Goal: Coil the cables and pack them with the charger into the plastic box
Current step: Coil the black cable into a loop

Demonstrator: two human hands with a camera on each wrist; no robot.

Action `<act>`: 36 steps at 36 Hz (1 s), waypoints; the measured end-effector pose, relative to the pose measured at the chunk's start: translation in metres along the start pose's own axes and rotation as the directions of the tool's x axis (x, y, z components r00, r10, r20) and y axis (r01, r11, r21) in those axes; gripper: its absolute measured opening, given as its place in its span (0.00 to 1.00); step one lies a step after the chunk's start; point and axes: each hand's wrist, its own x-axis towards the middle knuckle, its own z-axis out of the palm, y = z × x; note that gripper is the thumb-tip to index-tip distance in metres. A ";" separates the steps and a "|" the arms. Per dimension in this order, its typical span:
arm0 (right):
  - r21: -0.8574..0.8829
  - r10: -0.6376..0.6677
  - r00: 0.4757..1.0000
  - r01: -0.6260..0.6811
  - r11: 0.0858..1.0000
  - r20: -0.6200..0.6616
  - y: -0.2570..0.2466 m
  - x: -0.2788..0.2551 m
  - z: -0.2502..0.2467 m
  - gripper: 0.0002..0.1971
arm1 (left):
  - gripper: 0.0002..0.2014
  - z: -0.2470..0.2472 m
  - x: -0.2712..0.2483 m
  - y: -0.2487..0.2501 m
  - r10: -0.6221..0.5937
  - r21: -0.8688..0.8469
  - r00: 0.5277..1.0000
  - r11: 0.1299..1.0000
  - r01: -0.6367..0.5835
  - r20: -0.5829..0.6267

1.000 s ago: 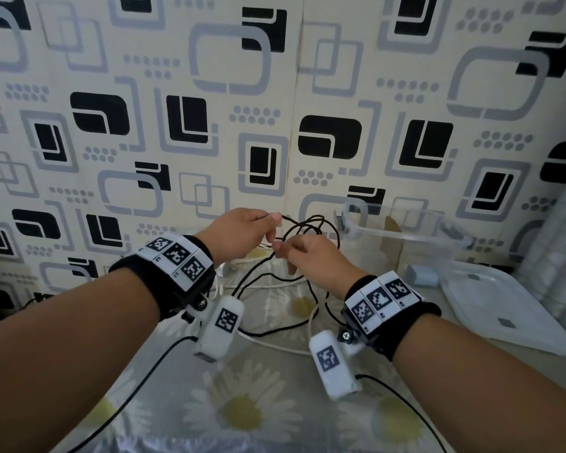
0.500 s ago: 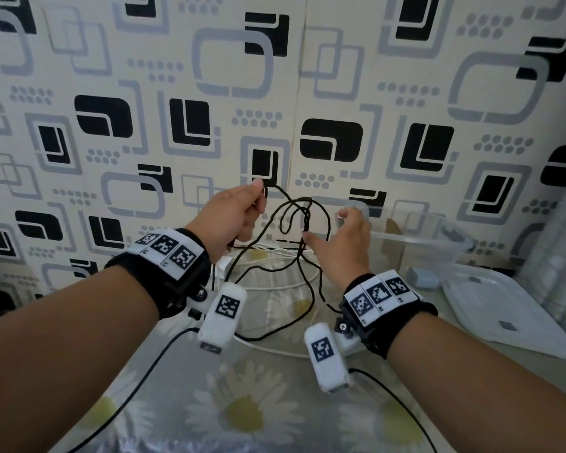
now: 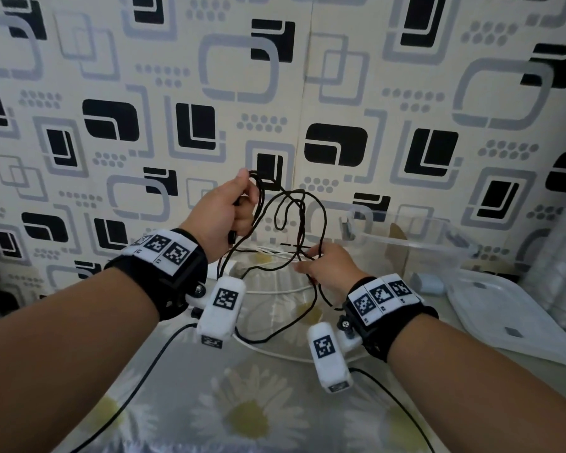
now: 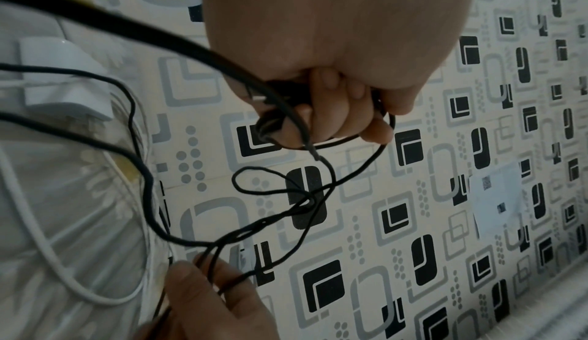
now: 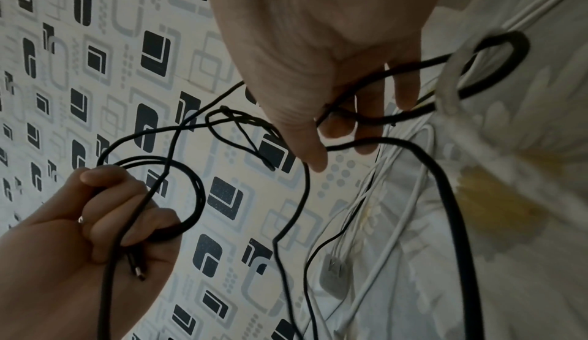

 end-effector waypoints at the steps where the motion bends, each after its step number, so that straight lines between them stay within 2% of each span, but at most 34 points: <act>1: -0.001 -0.017 1.000 0.017 1.000 -0.015 0.001 0.001 -0.001 0.12 | 0.24 -0.002 0.001 0.000 0.003 0.008 1.000 1.000 -0.003 -0.013; 3: -0.031 -0.062 0.995 0.059 0.998 -0.076 0.002 0.002 -0.004 0.06 | 0.24 -0.006 0.002 -0.001 0.008 0.015 0.999 1.000 -0.008 -0.050; 7: -0.070 -0.122 0.967 0.109 0.992 -0.223 0.003 0.007 -0.016 0.03 | 0.23 -0.016 0.005 -0.004 -0.001 0.032 0.990 0.999 0.005 -0.142; 12: -0.225 -0.212 0.928 0.146 0.963 -0.306 -0.006 0.009 -0.036 0.09 | 0.24 -0.027 0.009 -0.008 -0.018 0.006 0.968 1.000 0.020 -0.252; 17: -0.347 -0.265 0.895 0.135 0.928 -0.360 -0.014 0.007 -0.055 0.07 | 0.23 -0.033 0.013 -0.014 -0.075 0.015 0.940 0.996 0.085 -0.332; 19: -0.404 -0.281 0.894 0.126 0.906 -0.350 -0.018 0.006 -0.061 0.09 | 0.23 -0.033 0.013 -0.017 -0.110 0.024 0.936 0.992 0.125 -0.334; 21: -0.477 -0.283 0.900 0.099 0.873 -0.331 -0.019 0.005 -0.065 0.17 | 0.23 -0.033 0.013 -0.020 -0.146 0.040 0.932 0.985 0.169 -0.333; 24: -0.687 -0.297 0.907 0.011 0.726 -0.299 -0.018 0.002 -0.068 0.27 | 0.23 -0.030 0.012 -0.024 -0.181 0.057 0.928 0.976 0.210 -0.324; 27: -0.828 -0.294 0.922 -0.050 0.559 -0.254 -0.013 0.002 -0.068 0.24 | 0.23 -0.028 0.010 -0.027 -0.199 0.084 0.940 0.970 0.230 -0.278; 30: -0.871 -0.179 0.962 -0.096 0.481 -0.204 -0.007 0.002 -0.063 0.24 | 0.23 -0.025 0.009 -0.027 -0.201 0.110 0.952 0.967 0.231 -0.231; 33: -0.864 -0.186 0.970 -0.040 0.502 -0.153 -0.004 0.001 -0.057 0.21 | 0.23 -0.021 0.008 -0.025 -0.207 0.099 0.955 0.968 0.232 -0.210; 36: -0.764 -0.371 0.922 0.161 0.625 -0.109 -0.008 -0.002 -0.051 0.18 | 0.23 -0.019 0.009 -0.023 -0.210 0.098 0.956 0.967 0.234 -0.207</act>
